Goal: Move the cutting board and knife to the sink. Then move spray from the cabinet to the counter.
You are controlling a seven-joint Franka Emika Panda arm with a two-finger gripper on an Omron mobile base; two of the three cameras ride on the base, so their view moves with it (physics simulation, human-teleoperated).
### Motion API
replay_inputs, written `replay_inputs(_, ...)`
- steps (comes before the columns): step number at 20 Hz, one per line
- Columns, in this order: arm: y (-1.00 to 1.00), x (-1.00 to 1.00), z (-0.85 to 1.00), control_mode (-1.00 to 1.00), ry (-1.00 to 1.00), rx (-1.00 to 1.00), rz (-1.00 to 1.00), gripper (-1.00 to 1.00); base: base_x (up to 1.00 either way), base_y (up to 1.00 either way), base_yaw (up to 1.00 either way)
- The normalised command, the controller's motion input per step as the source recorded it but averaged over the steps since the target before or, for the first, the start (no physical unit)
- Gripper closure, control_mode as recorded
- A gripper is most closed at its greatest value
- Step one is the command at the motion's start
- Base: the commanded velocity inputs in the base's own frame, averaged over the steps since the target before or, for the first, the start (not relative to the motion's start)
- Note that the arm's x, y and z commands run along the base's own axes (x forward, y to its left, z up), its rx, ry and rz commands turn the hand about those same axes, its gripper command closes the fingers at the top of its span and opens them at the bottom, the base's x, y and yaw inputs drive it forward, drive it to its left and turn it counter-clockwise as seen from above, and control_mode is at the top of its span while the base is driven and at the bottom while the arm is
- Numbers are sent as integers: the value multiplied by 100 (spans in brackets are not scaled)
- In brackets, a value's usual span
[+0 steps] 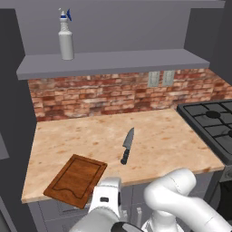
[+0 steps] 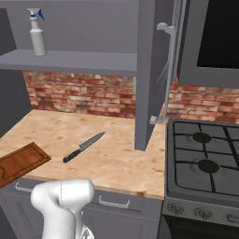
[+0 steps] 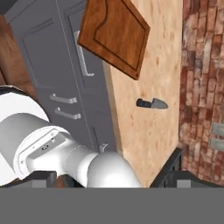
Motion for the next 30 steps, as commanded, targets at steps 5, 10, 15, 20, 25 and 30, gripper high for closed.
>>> replay_inputs(5,12,6,-14,-100,-7,15,0,-100,0,0,0)
replay_inputs(10,12,13,-6,-100,-9,10,0,-100,0,0,0)
replay_inputs(15,16,13,-3,-100,-13,2,0,-100,0,0,0)
replay_inputs(20,15,15,-5,-100,-11,0,0,-100,0,0,0)
replay_inputs(25,10,9,-6,-100,-4,0,0,-100,0,0,0)
replay_inputs(30,5,9,-10,-100,0,0,0,-100,0,0,0)
